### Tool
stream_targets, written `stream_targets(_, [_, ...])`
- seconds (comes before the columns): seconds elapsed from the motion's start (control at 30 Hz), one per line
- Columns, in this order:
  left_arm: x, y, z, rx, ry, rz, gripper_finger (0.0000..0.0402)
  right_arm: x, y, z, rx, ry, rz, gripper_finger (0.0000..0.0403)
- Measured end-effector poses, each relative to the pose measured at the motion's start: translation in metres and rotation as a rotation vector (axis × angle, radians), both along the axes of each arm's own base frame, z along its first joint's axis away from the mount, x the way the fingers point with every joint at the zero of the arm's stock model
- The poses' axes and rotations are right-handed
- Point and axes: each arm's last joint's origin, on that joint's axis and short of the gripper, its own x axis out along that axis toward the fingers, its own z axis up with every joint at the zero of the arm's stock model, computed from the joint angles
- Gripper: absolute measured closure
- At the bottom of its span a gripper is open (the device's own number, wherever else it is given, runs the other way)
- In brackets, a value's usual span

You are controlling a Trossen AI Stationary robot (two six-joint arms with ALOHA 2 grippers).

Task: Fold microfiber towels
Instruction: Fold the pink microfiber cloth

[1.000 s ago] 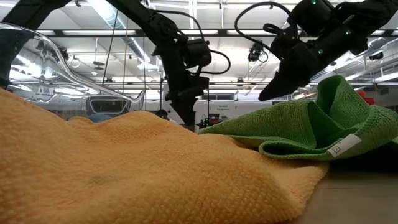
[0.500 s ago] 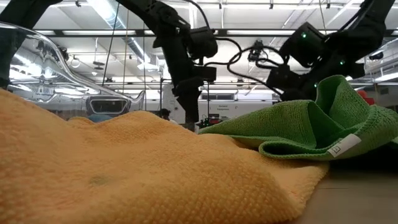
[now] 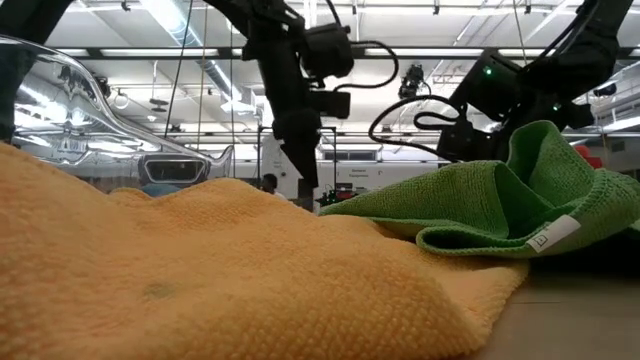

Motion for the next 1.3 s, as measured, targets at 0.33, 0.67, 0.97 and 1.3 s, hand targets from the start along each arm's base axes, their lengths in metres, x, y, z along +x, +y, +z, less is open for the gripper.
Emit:
stream_targets(0.33, [-0.013, -0.032, 0.017, 0.003, 0.074, -0.115, 0.0325, -0.002, -0.005, -0.006, 0.009, 0.042, -0.071, 0.0209])
stream_targets(0.67, [-0.011, -0.049, 0.017, 0.007, 0.076, -0.170, 0.0335, -0.010, -0.031, -0.007, -0.133, 0.097, -0.274, 0.0231])
stream_targets(0.97, [-0.010, -0.049, 0.017, 0.008, 0.072, -0.167, 0.0327, -0.004, -0.054, 0.009, -0.248, 0.225, -0.203, 0.0233])
stream_targets(1.3, [0.003, -0.047, 0.002, 0.028, 0.036, -0.202, 0.0324, 0.006, -0.052, 0.038, -0.138, 0.264, -0.076, 0.0233])
